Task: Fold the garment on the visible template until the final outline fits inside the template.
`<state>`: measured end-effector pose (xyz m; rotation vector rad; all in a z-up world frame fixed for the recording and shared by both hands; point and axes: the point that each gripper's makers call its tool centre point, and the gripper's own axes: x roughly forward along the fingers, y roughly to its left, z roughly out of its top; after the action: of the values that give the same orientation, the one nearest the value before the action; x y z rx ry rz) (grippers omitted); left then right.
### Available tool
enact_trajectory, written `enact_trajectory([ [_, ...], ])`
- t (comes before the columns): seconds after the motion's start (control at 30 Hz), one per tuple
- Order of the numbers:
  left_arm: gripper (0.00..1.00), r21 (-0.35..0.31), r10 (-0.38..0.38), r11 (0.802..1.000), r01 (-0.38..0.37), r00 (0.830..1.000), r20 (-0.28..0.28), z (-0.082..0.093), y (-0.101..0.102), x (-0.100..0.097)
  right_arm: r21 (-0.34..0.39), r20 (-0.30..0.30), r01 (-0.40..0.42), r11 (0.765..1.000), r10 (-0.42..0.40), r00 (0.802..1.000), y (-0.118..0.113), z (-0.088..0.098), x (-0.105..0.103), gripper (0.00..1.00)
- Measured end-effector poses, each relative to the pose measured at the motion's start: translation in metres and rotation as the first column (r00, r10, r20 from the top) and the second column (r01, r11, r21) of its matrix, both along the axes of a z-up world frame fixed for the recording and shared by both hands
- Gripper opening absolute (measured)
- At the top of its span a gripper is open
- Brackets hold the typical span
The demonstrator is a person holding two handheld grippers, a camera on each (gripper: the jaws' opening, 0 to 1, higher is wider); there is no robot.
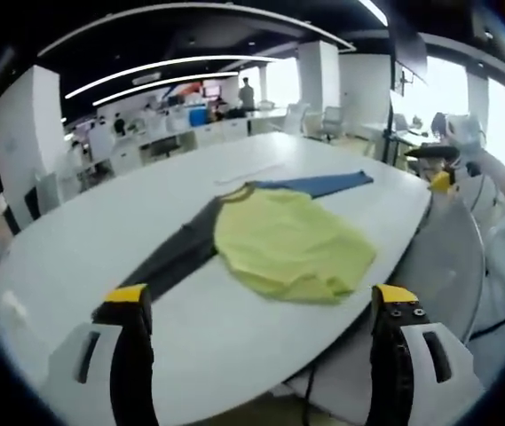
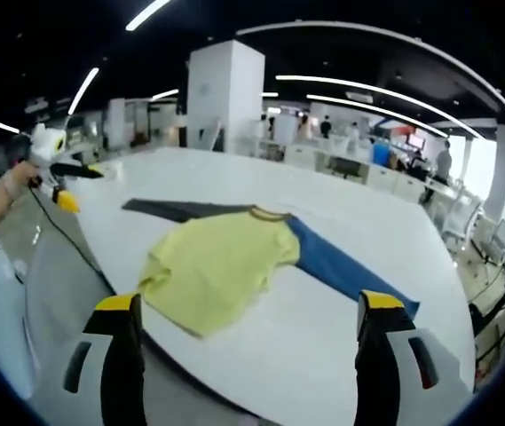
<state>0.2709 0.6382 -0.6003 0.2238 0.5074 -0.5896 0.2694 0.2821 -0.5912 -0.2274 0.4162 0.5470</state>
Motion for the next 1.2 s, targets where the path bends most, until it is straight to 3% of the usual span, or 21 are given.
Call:
enact_trajectory([
  [0.67, 1.00, 0.000, -0.025, 1.000, 0.025, 0.999, -0.028, -0.002, -0.009, 0.012, 0.009, -0.004, -0.004, 1.000, 0.004, 1.000, 0.003, 0.000, 0.017, 1.00],
  [1.07, 0.99, -0.021, -0.034, 0.999, 0.033, 0.998, -0.057, -0.014, -0.015, 0.030, 0.009, -0.051, -0.020, 1.000, 0.021, 0.998, 0.010, -0.013, 0.029, 1.00],
  [1.2, 0.99, 0.028, -0.060, 0.998, 0.063, 0.995, -0.075, -0.022, -0.023, 0.034, 0.015, -0.065, -0.016, 1.000, 0.017, 0.998, 0.011, -0.018, 0.036, 1.00],
])
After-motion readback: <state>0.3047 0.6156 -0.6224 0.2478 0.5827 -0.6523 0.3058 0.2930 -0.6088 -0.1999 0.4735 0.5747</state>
